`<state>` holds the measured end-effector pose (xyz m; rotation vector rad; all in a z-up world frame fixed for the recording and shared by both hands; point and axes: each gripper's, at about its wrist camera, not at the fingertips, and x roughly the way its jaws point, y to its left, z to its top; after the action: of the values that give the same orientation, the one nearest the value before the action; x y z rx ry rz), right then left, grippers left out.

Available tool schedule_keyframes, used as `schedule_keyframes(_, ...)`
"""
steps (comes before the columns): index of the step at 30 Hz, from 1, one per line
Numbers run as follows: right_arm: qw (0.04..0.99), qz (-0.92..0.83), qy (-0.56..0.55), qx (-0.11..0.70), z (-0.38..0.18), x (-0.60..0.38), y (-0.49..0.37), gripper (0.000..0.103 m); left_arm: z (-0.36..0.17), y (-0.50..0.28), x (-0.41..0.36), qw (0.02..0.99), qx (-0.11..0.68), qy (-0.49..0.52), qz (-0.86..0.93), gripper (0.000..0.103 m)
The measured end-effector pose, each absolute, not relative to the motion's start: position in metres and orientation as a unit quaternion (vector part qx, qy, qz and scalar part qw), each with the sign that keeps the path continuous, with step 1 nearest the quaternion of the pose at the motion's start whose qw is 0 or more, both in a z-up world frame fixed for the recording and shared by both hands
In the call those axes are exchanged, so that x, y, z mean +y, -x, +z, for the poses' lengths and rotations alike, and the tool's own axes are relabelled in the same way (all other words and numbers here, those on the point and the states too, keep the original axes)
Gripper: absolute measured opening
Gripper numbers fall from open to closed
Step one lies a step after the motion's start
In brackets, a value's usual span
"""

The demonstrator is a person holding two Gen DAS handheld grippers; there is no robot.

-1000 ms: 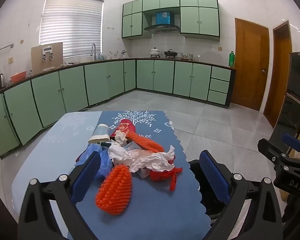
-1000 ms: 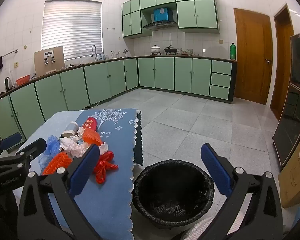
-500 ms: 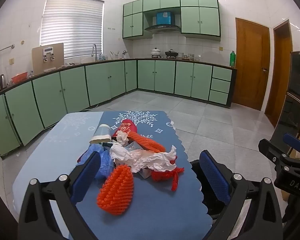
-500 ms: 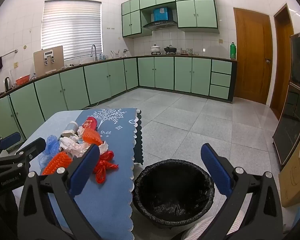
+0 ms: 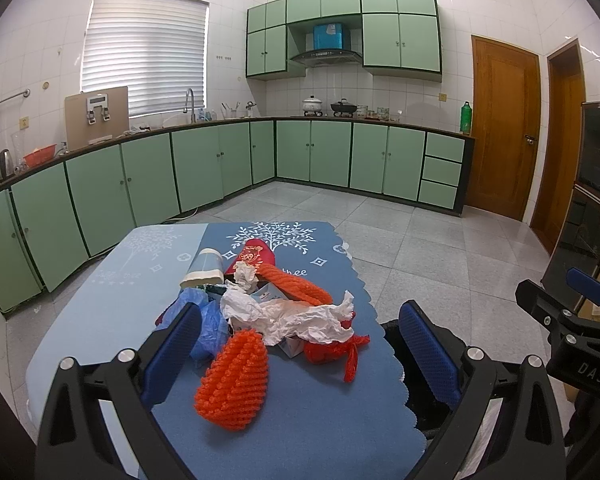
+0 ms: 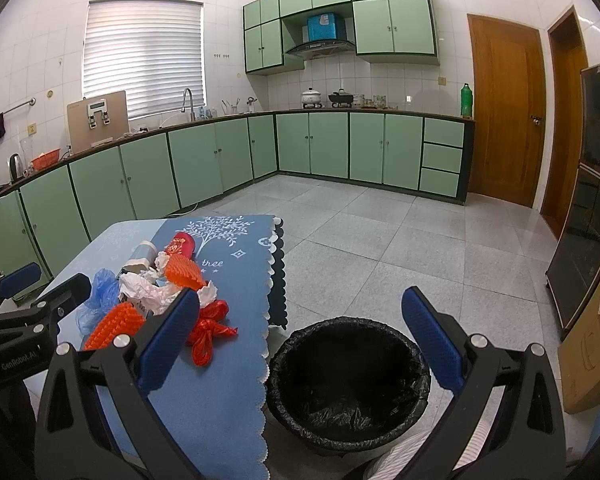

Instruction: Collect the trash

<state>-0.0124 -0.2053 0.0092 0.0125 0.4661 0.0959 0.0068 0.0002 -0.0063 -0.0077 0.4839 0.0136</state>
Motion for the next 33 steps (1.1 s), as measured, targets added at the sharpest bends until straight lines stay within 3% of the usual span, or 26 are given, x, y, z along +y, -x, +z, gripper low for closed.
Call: schedule_keyframes(33,0.972,0.048,-0.007,0.23,0.0083,-0.2036,0.0136,0.098,-0.0019,-0.0031,0.0037,0.971,0.237,0.003,0.01,0.097)
